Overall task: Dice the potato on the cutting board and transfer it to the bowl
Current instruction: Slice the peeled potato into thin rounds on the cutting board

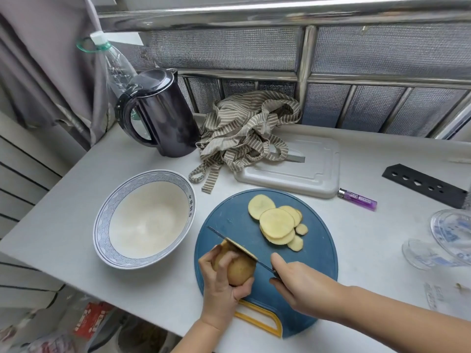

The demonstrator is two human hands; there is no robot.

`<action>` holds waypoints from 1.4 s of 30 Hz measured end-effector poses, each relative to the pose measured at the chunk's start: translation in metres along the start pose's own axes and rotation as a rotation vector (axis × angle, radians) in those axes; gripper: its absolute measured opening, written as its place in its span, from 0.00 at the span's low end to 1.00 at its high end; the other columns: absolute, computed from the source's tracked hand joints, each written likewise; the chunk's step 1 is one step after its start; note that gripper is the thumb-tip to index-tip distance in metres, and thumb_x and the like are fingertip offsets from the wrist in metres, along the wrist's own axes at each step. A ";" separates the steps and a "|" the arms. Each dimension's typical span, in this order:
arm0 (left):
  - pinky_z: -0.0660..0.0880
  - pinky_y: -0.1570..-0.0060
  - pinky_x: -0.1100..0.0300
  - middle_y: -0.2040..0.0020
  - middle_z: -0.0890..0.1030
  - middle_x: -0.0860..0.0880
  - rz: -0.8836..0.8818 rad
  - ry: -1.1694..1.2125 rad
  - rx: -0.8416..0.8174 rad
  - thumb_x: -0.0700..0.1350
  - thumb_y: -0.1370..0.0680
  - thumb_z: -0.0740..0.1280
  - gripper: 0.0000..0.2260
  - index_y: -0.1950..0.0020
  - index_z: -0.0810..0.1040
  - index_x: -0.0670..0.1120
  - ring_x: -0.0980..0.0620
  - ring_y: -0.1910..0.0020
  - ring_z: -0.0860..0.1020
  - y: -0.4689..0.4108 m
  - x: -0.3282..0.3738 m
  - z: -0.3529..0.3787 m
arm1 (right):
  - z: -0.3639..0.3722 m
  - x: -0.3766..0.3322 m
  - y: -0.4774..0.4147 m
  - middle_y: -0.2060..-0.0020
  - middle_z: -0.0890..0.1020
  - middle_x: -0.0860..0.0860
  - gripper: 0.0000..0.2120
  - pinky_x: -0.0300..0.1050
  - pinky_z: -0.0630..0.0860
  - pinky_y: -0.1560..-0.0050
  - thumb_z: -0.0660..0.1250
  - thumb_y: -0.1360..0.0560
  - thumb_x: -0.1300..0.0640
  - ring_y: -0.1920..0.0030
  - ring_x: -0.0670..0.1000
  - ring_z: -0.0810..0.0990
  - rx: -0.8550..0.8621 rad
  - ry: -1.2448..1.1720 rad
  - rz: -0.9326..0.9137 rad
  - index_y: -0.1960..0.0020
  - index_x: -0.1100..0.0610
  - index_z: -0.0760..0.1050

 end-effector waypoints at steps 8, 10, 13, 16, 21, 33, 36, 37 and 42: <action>0.68 0.40 0.53 0.33 0.55 0.64 0.058 -0.051 -0.011 0.59 0.32 0.70 0.28 0.35 0.64 0.71 0.54 0.35 0.65 0.000 0.002 0.000 | 0.008 0.013 0.027 0.67 0.65 0.47 0.10 0.44 0.60 0.66 0.50 0.17 0.48 0.68 0.50 0.63 -0.013 0.003 0.067 0.53 0.52 0.56; 0.69 0.40 0.55 0.34 0.56 0.62 0.086 -0.061 -0.031 0.59 0.31 0.70 0.26 0.36 0.65 0.68 0.53 0.36 0.65 -0.002 0.003 0.000 | 0.006 0.014 0.023 0.67 0.66 0.48 0.10 0.46 0.60 0.66 0.51 0.17 0.49 0.67 0.51 0.64 -0.004 0.003 0.081 0.53 0.53 0.56; 0.65 0.34 0.66 0.39 0.58 0.58 0.117 -0.088 -0.025 0.58 0.32 0.69 0.27 0.35 0.65 0.62 0.62 0.33 0.62 -0.007 0.002 -0.002 | 0.005 0.018 0.018 0.65 0.69 0.52 0.09 0.50 0.64 0.63 0.51 0.17 0.51 0.66 0.52 0.64 -0.025 -0.017 0.126 0.52 0.55 0.58; 0.58 0.33 0.72 0.39 0.61 0.52 0.125 -0.093 -0.022 0.60 0.30 0.68 0.26 0.35 0.64 0.60 0.66 0.32 0.59 -0.009 0.001 -0.002 | 0.003 0.018 0.015 0.64 0.71 0.55 0.06 0.50 0.62 0.65 0.51 0.18 0.55 0.68 0.52 0.63 -0.042 -0.023 0.139 0.52 0.56 0.60; 0.59 0.32 0.71 0.40 0.62 0.50 0.123 -0.081 -0.008 0.60 0.31 0.69 0.26 0.35 0.65 0.60 0.67 0.31 0.58 -0.009 -0.001 -0.002 | 0.006 0.020 0.012 0.65 0.70 0.54 0.04 0.49 0.61 0.66 0.52 0.18 0.57 0.68 0.51 0.63 -0.065 -0.027 0.160 0.51 0.56 0.60; 0.69 0.38 0.58 0.40 0.58 0.56 0.115 -0.113 -0.021 0.58 0.32 0.69 0.27 0.36 0.64 0.63 0.60 0.35 0.62 -0.008 0.002 0.000 | 0.001 0.008 -0.011 0.66 0.68 0.53 0.03 0.49 0.61 0.67 0.53 0.20 0.60 0.68 0.52 0.64 -0.059 -0.014 0.139 0.52 0.56 0.60; 0.70 0.39 0.52 0.41 0.58 0.57 0.112 -0.123 -0.024 0.58 0.33 0.69 0.27 0.36 0.64 0.63 0.58 0.37 0.63 -0.008 0.003 -0.001 | 0.003 0.007 -0.017 0.66 0.68 0.53 0.03 0.50 0.62 0.66 0.53 0.20 0.61 0.67 0.52 0.64 -0.040 -0.011 0.137 0.52 0.56 0.60; 0.69 0.39 0.51 0.41 0.58 0.57 0.104 -0.118 -0.029 0.58 0.33 0.69 0.27 0.36 0.64 0.63 0.58 0.38 0.63 -0.008 0.002 -0.001 | 0.004 0.006 -0.022 0.66 0.68 0.53 0.03 0.51 0.62 0.66 0.54 0.21 0.61 0.67 0.53 0.65 -0.040 -0.015 0.137 0.53 0.56 0.60; 0.65 0.36 0.66 0.41 0.58 0.58 0.083 -0.076 -0.034 0.58 0.33 0.69 0.27 0.36 0.65 0.64 0.67 0.33 0.59 -0.008 0.000 -0.001 | 0.004 0.002 -0.040 0.67 0.66 0.52 0.06 0.49 0.61 0.69 0.55 0.22 0.62 0.68 0.52 0.66 -0.021 -0.018 0.110 0.53 0.55 0.59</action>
Point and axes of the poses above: each hand's wrist, its own y-axis away from the middle knuckle, its own z-axis out of the palm, x = y × z, the point moved 9 cm from there along -y, towards the middle knuckle
